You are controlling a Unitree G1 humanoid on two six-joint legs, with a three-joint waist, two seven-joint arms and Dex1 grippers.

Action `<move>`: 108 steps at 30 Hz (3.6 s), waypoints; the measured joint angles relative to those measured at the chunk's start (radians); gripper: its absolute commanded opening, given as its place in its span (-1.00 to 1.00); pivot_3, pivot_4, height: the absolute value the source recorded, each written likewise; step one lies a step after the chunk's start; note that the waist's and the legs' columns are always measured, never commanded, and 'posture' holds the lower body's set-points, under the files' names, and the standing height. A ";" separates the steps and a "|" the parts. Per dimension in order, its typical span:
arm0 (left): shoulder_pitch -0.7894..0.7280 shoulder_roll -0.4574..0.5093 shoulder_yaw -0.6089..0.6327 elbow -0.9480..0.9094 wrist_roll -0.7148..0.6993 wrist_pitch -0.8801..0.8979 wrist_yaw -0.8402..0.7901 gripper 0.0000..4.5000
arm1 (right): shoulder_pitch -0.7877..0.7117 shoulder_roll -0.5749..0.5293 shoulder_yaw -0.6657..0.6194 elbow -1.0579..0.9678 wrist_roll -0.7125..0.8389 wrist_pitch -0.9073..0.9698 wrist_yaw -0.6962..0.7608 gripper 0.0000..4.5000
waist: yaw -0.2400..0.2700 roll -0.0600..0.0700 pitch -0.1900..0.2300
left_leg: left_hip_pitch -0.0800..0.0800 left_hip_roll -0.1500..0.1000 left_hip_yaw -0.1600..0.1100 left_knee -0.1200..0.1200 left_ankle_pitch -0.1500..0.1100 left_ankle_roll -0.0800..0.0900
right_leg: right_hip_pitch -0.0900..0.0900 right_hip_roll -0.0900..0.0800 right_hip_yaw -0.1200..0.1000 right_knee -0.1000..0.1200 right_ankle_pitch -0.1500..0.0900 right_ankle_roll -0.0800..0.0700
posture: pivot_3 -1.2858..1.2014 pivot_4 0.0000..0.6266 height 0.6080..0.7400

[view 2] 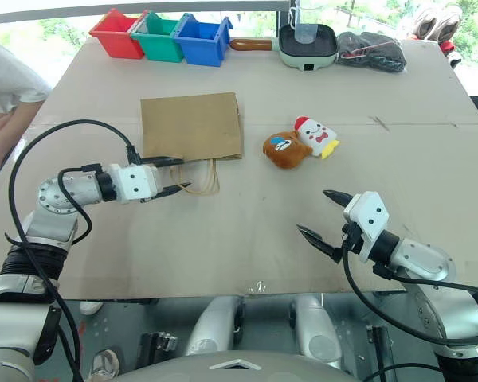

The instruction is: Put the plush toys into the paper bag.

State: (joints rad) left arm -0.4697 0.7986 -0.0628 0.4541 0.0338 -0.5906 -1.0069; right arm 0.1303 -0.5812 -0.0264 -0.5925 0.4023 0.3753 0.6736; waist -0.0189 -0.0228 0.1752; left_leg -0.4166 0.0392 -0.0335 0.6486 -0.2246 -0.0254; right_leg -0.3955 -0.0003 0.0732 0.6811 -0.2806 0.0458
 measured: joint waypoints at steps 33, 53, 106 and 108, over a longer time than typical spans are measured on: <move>0.118 -0.217 0.336 -0.915 -1.436 1.365 0.631 -1.00 | -0.777 0.662 0.450 1.173 -0.303 -0.324 0.038 -0.97 | -0.023 -0.003 -0.001 | 0.003 0.000 -0.004 0.004 0.000 -0.001 | -0.001 0.000 -0.002 0.013 0.000 -0.001 | 0.03 -0.52 1.00; 0.167 -0.191 0.399 -0.914 -0.952 1.114 0.760 -1.00 | -0.809 0.684 0.446 1.238 -0.482 -0.386 -0.113 -0.97 | -0.021 -0.004 -0.003 | 0.022 0.000 -0.003 0.000 0.000 -0.001 | 0.016 0.001 -0.001 0.011 -0.002 -0.003 | 0.03 -0.52 1.00; 0.191 -0.235 0.366 -0.863 -0.961 1.046 0.336 -1.00 | -1.011 0.248 0.361 0.853 -0.359 -0.205 0.272 -1.00 | -0.021 -0.002 0.000 | 0.000 0.000 -0.003 -0.007 0.000 -0.001 | -0.001 -0.002 -0.003 -0.002 -0.001 -0.002 | 0.03 -0.52 1.00; 0.191 -0.238 0.366 -0.863 -0.961 1.046 0.337 -1.00 | -1.009 0.210 0.338 0.854 -0.368 -0.187 0.245 -1.00 | -0.020 -0.002 0.000 | 0.000 0.000 -0.003 -0.007 0.000 -0.001 | -0.001 -0.002 -0.003 -0.002 -0.001 -0.002 | 0.03 -0.52 1.00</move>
State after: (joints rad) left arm -0.2785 0.5604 0.3028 -0.4088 -0.9277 0.4554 -0.6700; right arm -0.8792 -0.3714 0.3114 0.2617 0.0345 0.1885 0.9181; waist -0.0391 -0.0245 0.1756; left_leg -0.4162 0.0392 -0.0367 0.6419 -0.2244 -0.0263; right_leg -0.3967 -0.0019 0.0697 0.6794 -0.2813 0.0434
